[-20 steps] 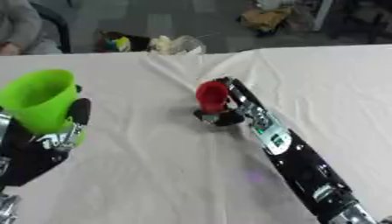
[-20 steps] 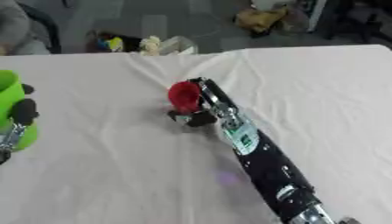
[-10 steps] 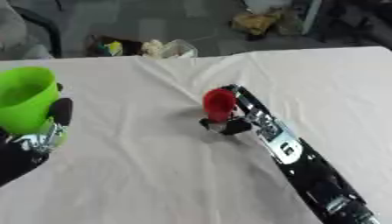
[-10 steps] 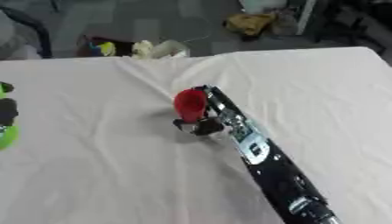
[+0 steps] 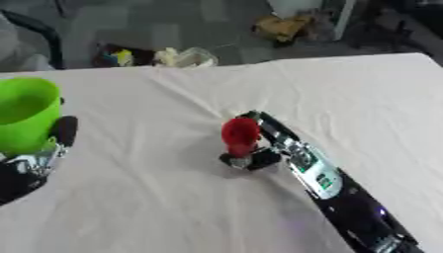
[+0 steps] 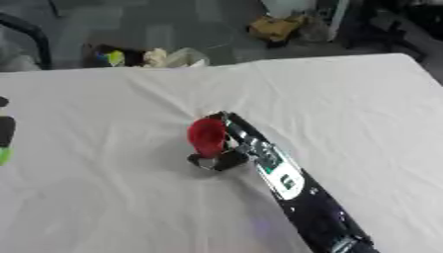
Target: Pour the contents of one cup into another cup.
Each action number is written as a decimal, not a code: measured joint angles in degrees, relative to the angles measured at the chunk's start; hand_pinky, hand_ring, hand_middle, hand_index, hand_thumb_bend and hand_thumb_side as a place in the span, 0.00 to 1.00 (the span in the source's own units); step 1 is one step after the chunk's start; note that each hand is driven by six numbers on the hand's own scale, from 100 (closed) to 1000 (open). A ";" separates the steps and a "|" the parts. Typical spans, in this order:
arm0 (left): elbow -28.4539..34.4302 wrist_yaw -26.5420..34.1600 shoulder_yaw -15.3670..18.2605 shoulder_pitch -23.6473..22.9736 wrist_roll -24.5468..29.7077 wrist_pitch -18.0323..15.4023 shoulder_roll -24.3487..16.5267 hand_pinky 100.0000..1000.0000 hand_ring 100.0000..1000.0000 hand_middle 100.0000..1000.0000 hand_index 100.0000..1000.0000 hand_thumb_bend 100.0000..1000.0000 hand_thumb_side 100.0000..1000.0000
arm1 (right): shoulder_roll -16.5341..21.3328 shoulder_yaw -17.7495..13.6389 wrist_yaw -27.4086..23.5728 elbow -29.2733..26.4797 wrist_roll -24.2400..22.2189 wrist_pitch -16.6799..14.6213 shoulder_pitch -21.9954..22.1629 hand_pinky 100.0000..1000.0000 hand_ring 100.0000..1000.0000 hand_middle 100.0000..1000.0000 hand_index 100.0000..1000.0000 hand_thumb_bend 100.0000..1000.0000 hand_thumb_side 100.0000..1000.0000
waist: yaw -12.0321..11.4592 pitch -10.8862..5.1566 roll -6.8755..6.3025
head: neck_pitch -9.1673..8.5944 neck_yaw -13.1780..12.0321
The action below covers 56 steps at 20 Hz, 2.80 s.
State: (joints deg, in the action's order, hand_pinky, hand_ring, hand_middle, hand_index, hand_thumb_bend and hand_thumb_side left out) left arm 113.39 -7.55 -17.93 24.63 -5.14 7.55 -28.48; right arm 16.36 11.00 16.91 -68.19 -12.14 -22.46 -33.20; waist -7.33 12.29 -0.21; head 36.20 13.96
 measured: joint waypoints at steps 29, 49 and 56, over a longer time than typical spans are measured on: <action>0.17 -7.64 -4.15 2.64 8.70 0.44 -6.57 0.00 0.41 0.30 0.54 0.00 0.28 | -3.96 8.32 -0.55 -1.49 -11.06 -3.32 -3.16 0.46 0.14 0.07 0.42 0.00 0.00 | 0.41 -0.35 -0.15 | -0.04 0.28; 0.17 -10.71 -6.20 4.88 12.02 0.25 -9.41 0.00 0.41 0.30 0.54 0.00 0.24 | -4.73 12.77 -5.08 -3.90 -18.94 -3.11 -5.31 0.46 0.14 0.07 0.42 0.00 0.00 | 0.91 -0.35 -0.53 | -0.03 0.57; 0.18 -12.19 -7.30 6.47 13.57 0.51 -9.88 0.00 0.40 0.29 0.54 0.00 0.23 | -6.44 13.95 -6.11 -3.84 -21.68 -3.49 -6.08 0.46 0.15 0.07 0.42 0.00 0.00 | 1.06 -0.35 -0.72 | -0.05 0.90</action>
State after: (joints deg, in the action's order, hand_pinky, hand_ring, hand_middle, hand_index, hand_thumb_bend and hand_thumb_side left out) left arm 113.57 -19.74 -25.22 31.10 8.43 8.07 -38.35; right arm 9.92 24.95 10.80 -72.03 -33.82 -25.94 -39.28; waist -6.27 11.94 -0.92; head 36.15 14.86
